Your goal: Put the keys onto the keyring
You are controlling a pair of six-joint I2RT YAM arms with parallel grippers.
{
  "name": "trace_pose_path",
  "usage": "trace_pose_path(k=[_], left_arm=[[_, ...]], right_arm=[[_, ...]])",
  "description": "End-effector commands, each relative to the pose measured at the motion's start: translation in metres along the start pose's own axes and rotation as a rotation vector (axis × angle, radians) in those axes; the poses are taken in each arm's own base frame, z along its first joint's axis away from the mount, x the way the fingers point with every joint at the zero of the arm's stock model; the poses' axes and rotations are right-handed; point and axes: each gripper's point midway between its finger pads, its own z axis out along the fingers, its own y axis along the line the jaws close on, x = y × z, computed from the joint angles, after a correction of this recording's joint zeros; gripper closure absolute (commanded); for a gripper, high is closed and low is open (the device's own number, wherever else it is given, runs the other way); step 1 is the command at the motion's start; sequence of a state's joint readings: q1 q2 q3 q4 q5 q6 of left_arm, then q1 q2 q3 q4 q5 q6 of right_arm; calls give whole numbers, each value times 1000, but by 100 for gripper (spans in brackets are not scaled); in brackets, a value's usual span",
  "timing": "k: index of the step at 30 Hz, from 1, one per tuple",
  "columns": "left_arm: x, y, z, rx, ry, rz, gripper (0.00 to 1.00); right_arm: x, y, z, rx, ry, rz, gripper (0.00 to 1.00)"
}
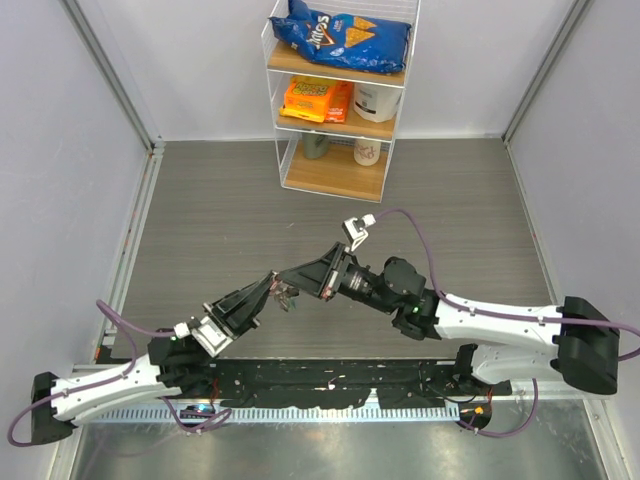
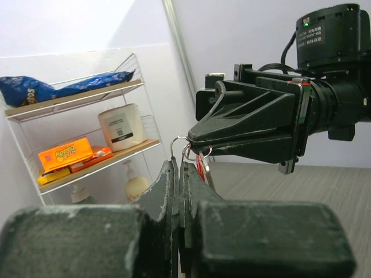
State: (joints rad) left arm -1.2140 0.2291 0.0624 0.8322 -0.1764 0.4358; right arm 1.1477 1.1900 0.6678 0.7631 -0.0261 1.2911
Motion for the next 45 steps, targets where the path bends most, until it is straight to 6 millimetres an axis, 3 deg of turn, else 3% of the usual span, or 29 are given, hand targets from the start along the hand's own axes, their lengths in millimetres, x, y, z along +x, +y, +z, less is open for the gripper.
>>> trace_pose_path(k=[1,11,23,29,36,37,38,42,45], left_arm=[[16,-36,1,182,55,5,100],[13,-59,3,299,48,-31,100],[7,-77,3,399,40,-71,99],[11,-81,2,424,61,-67,71],[29,-75,6,374,134,-37,54],[32,-70,8,347,147,-33,40],[35,-67,9,323,162,-29,38],[51,-45,11,196,245,-4,34],[61,-40,14,162,301,8,41]], right_arm=[[-28,51,-14,-146,-103,-13,94],[-35,54,-32,-143,-133,-24,94],[-36,40,-41,-100,-146,-31,94],[-38,40,-45,-102,-151,-34,94],[-46,39,-53,-92,-173,-53,94],[-47,38,-54,-90,-174,-57,94],[-48,36,-55,-84,-177,-59,94],[-50,24,-60,-62,-184,-56,94],[-48,21,-63,-58,-176,-54,94]])
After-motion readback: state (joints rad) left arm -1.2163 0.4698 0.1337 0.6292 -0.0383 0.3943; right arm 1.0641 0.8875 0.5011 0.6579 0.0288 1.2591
